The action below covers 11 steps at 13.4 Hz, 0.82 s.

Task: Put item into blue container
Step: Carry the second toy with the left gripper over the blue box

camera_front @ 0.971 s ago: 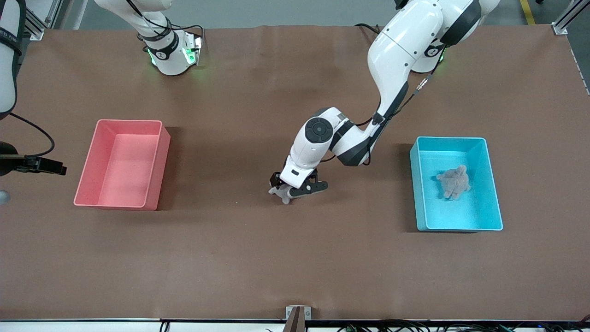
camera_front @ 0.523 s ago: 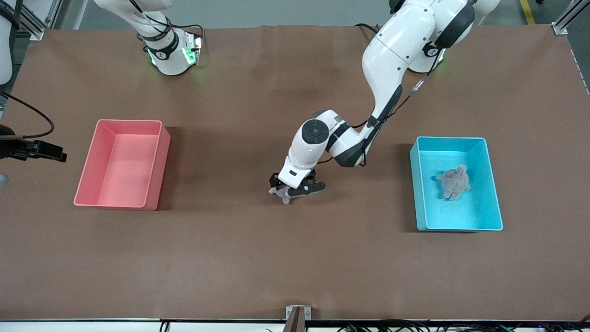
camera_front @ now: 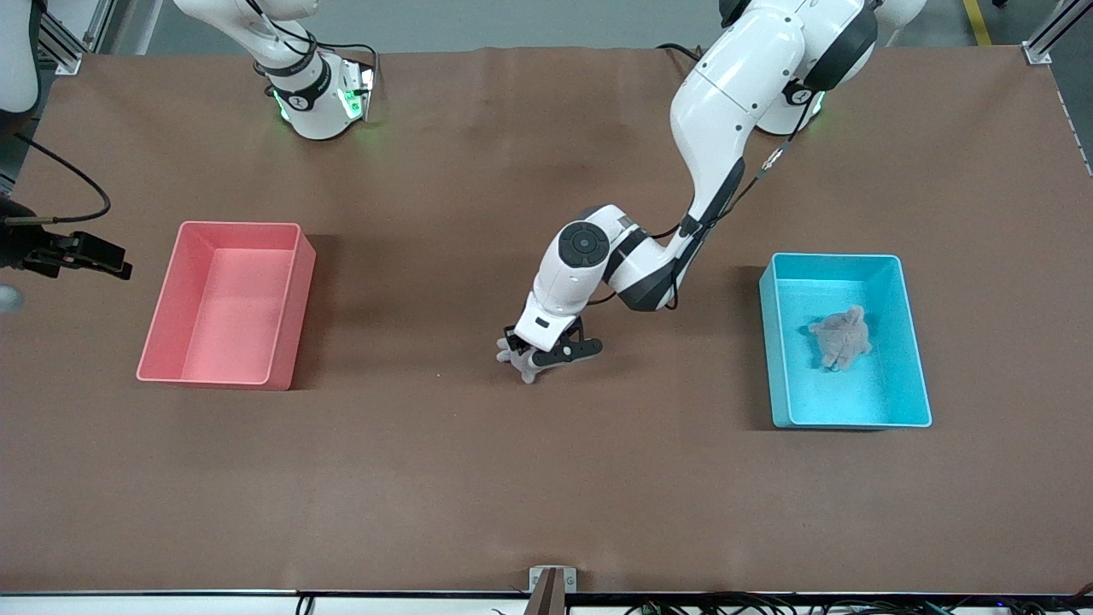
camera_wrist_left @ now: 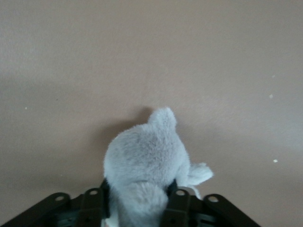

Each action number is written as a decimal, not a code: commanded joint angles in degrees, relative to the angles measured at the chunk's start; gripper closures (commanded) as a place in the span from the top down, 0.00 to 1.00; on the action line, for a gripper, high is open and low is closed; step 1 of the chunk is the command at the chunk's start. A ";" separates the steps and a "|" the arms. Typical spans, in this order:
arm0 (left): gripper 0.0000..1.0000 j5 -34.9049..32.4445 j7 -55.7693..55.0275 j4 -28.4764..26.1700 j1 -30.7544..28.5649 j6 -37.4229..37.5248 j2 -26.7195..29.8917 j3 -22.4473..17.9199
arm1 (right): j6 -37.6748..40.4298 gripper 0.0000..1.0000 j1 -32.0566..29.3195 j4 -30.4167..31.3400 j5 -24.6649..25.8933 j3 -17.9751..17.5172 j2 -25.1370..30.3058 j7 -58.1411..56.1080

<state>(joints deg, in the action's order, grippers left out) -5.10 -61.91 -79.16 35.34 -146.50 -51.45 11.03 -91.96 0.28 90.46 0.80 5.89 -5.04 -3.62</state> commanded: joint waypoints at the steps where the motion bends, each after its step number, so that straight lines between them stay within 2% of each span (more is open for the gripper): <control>1: 0.30 0.62 -0.75 0.24 -0.70 0.51 2.32 -0.74 | -1.03 1.00 0.25 3.68 0.43 -0.01 4.24 -0.59; 2: 0.30 0.44 -0.75 -0.11 -1.76 1.73 3.54 -0.74 | -0.85 1.00 0.25 3.68 0.52 -0.01 4.86 -0.59; 6: 0.30 0.09 0.30 -2.74 -5.62 17.01 12.67 -0.66 | -0.68 1.00 0.16 3.59 0.78 0.17 6.35 -2.79; 11: 0.30 0.00 12.75 -15.21 -14.57 27.74 27.87 -0.48 | 1.61 1.00 -0.28 3.68 0.78 0.52 8.11 -2.61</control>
<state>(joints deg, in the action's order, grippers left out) -5.11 -53.77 -85.99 24.51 -120.77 -30.88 10.26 -90.51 0.24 91.50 0.90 6.26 0.22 -5.48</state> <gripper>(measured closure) 0.696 0.000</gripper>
